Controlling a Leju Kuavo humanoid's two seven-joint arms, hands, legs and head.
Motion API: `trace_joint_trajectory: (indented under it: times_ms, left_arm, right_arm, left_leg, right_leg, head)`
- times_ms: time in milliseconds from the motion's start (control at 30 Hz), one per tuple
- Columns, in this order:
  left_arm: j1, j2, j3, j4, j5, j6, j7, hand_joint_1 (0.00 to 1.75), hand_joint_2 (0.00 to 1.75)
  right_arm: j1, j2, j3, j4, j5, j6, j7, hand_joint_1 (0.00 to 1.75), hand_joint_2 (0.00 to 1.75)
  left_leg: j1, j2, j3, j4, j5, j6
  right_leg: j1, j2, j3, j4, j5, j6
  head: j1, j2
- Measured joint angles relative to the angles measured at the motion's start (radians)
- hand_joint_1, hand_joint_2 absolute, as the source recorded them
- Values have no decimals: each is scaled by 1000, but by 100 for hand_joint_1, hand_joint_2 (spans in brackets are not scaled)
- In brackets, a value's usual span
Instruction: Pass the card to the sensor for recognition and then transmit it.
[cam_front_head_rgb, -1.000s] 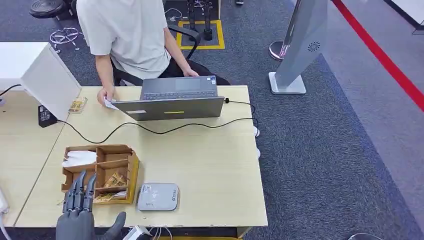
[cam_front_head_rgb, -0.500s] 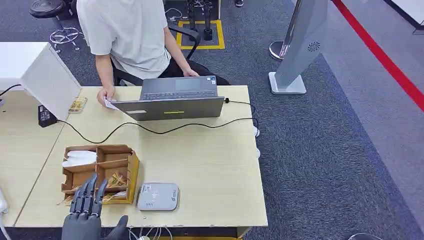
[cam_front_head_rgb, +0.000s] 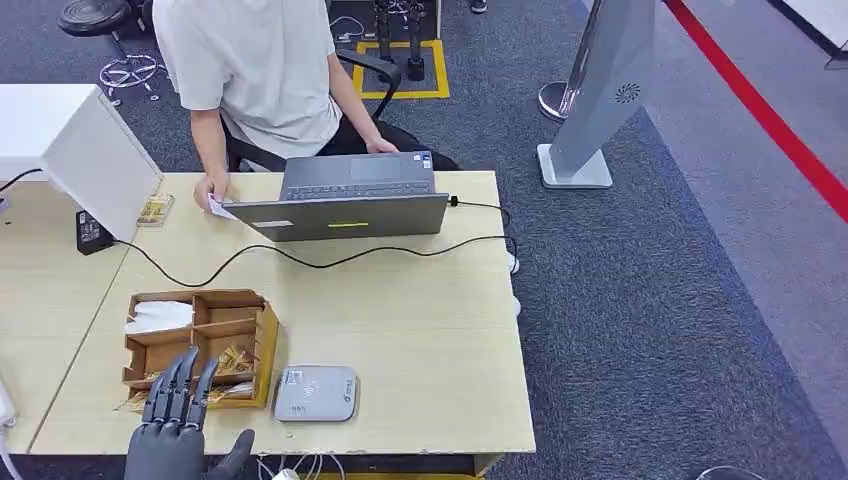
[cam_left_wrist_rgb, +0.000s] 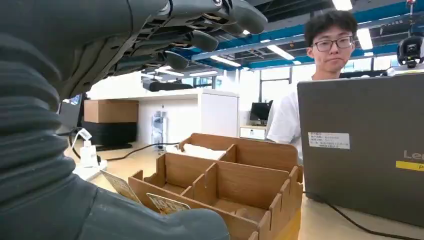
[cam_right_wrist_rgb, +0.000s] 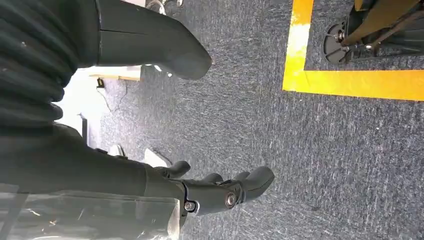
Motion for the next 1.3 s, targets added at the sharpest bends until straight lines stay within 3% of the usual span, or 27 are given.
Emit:
trace_joint_trajectory:
  times_ms: [600, 1000, 1300]
  left_arm:
    - [-5, 0, -1, 10, 16, 23, 1, 0, 175]
    - [12, 0, -1, 156, 72, 78, 61, 0, 175]
    - [30, 0, 2, 211, 84, 79, 54, 0, 175]
  right_arm:
    - [-2, -3, 0, 0, 16, -2, 5, 0, 175]
    - [-3, -12, 0, 0, 34, -1, 7, 0, 175]
    - [-3, -16, 0, 0, 35, -1, 7, 0, 175]
  left_leg:
    - [0, 0, 0, 0, 0, 0]
    - [0, 0, 0, 0, 0, 0]
    - [0, 0, 0, 0, 0, 0]
  right_leg:
    - [0, 0, 0, 0, 0, 0]
    - [0, 0, 0, 0, 0, 0]
    - [0, 0, 0, 0, 0, 0]
  head:
    - [0, 0]
    - [0, 0]
    - [0, 0]
